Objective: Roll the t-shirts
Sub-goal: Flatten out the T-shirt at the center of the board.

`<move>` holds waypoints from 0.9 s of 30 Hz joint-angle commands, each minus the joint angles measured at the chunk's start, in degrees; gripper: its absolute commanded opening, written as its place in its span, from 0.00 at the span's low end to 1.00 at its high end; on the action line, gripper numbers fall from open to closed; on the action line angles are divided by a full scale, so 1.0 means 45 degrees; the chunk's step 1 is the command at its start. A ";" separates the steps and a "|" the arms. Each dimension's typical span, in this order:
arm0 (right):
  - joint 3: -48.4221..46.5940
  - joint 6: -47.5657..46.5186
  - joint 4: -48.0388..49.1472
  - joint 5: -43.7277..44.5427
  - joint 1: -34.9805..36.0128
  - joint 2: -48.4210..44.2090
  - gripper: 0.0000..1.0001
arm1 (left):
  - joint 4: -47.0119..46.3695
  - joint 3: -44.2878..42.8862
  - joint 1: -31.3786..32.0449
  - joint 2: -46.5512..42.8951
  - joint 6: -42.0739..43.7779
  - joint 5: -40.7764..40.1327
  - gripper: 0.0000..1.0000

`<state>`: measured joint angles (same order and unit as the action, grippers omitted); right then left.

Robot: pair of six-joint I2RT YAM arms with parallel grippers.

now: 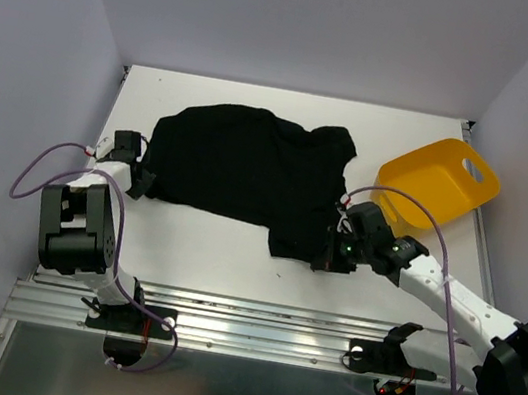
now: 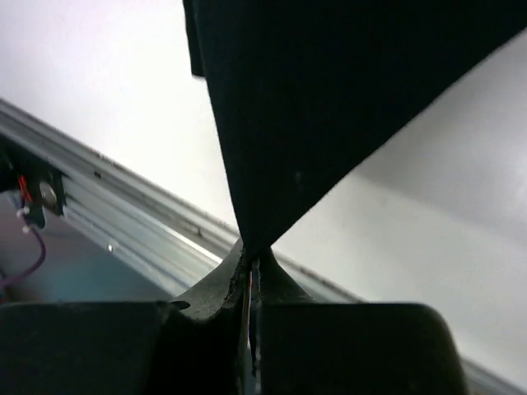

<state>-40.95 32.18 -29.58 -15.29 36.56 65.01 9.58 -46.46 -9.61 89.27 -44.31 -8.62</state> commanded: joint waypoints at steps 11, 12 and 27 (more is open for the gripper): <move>0.1092 0.3782 -0.1964 0.1931 0.0119 -0.1028 0.68 | 0.1054 -0.0301 0.0006 -0.1577 0.0590 -0.0154 0.00; 0.1131 0.4520 -0.1555 0.2029 0.0119 -0.1126 0.70 | 0.1073 -0.0301 0.0006 -0.1596 0.0609 -0.0116 0.00; 0.3317 0.6737 0.3486 0.4237 0.0994 -0.0876 0.75 | 0.0917 -0.0008 0.0025 -0.1889 0.0805 0.0295 0.00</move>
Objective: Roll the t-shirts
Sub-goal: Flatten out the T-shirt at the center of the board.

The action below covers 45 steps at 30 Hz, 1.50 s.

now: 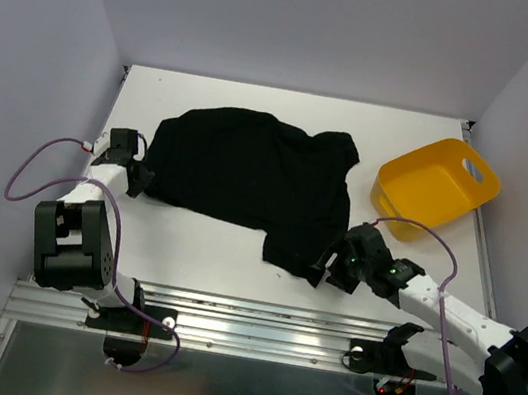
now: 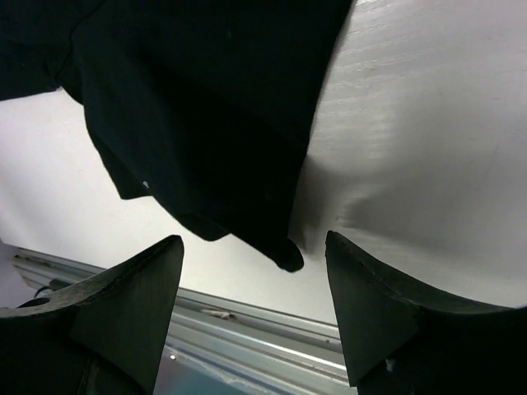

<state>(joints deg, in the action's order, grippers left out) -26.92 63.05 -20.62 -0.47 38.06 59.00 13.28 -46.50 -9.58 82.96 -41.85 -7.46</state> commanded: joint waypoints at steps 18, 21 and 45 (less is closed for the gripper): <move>0.0337 -0.0866 0.4037 0.2038 0.1659 0.2162 0.01 | 0.0135 0.0080 0.0020 -0.0661 0.0315 0.0057 0.00; 0.0026 -0.1098 0.3530 0.2271 0.1659 0.1832 0.01 | 0.0213 0.0021 0.0020 -0.0701 0.0353 0.0038 0.00; -0.5110 -0.6019 -0.0320 0.3658 0.1659 0.0226 0.01 | 0.1952 -0.2987 0.0020 -0.2848 0.1662 0.0877 0.00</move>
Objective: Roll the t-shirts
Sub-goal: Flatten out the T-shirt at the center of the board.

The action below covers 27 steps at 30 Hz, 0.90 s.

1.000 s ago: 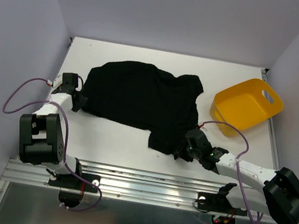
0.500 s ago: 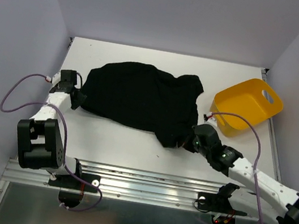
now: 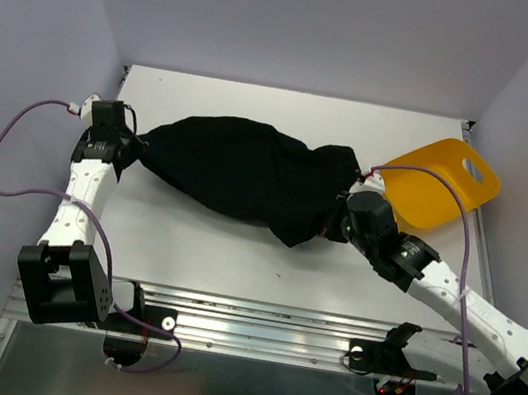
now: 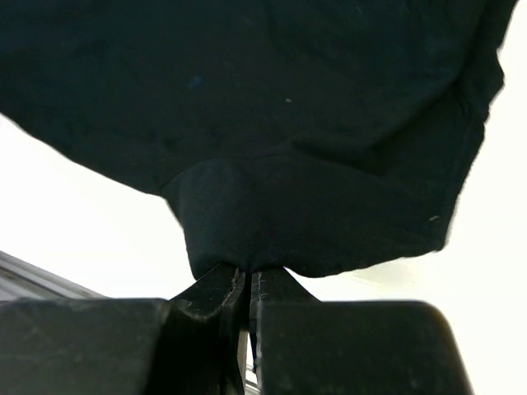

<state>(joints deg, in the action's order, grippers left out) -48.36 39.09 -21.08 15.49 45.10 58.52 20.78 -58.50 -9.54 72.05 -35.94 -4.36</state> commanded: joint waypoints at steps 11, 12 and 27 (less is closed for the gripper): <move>-0.7035 -0.5402 -0.0237 0.1325 -0.0355 0.2949 0.01 | -0.0164 -0.4123 0.0050 -0.0446 0.0330 0.1319 0.00; -0.7588 -0.5812 -0.0257 0.1131 -0.0355 0.3068 0.01 | -0.0048 -0.4670 0.0050 -0.0329 0.0409 0.1340 0.00; -1.5169 -0.6715 -0.2950 -0.1429 -0.0355 0.2933 0.01 | -0.0164 -1.2213 0.0050 -0.0952 0.0234 0.1887 0.00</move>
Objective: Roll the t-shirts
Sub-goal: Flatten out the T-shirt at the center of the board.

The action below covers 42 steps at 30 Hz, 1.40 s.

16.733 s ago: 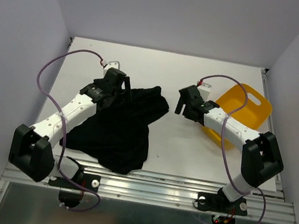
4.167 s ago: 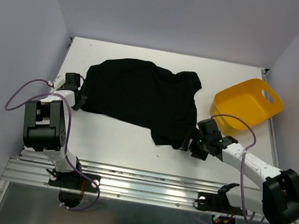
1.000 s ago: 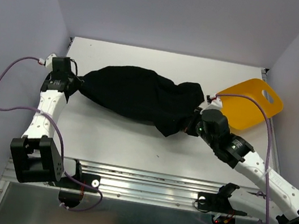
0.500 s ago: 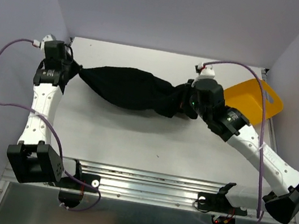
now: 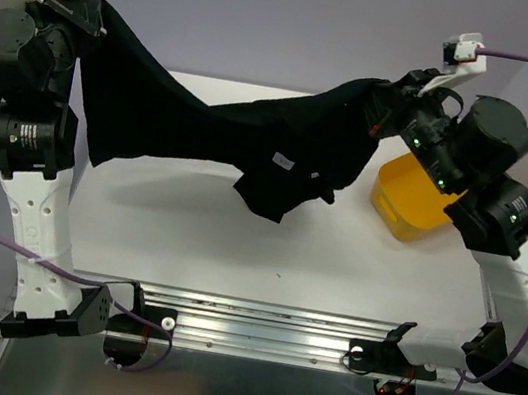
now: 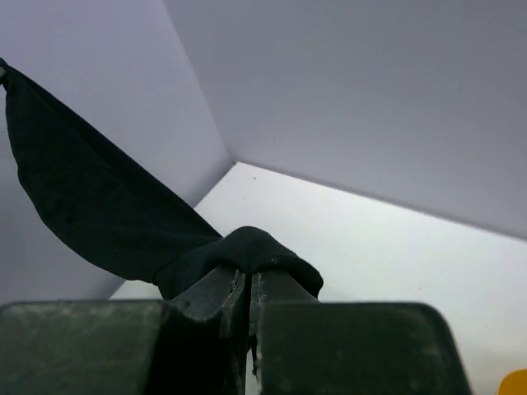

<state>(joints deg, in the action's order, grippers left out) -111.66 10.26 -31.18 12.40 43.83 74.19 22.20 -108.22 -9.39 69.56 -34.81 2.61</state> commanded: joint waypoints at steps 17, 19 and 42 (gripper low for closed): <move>-0.3683 0.0493 -0.1782 -0.2639 -0.0073 -0.1389 0.01 | 0.0400 -0.4973 0.0016 -0.1414 0.0762 0.0689 0.00; -0.3839 0.0609 -0.1724 -0.3124 -0.0073 -0.1409 0.01 | 0.0303 -0.5149 -0.0004 -0.1550 0.0704 0.0670 0.00; 0.1901 -0.0074 -0.0690 0.2073 -0.0987 0.0816 0.01 | -0.2002 0.2486 0.0016 -0.0772 0.1309 0.1060 0.00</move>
<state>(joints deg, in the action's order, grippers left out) -104.44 11.09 -38.74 21.39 42.54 77.62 19.27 -98.28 -9.37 66.81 -31.03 6.20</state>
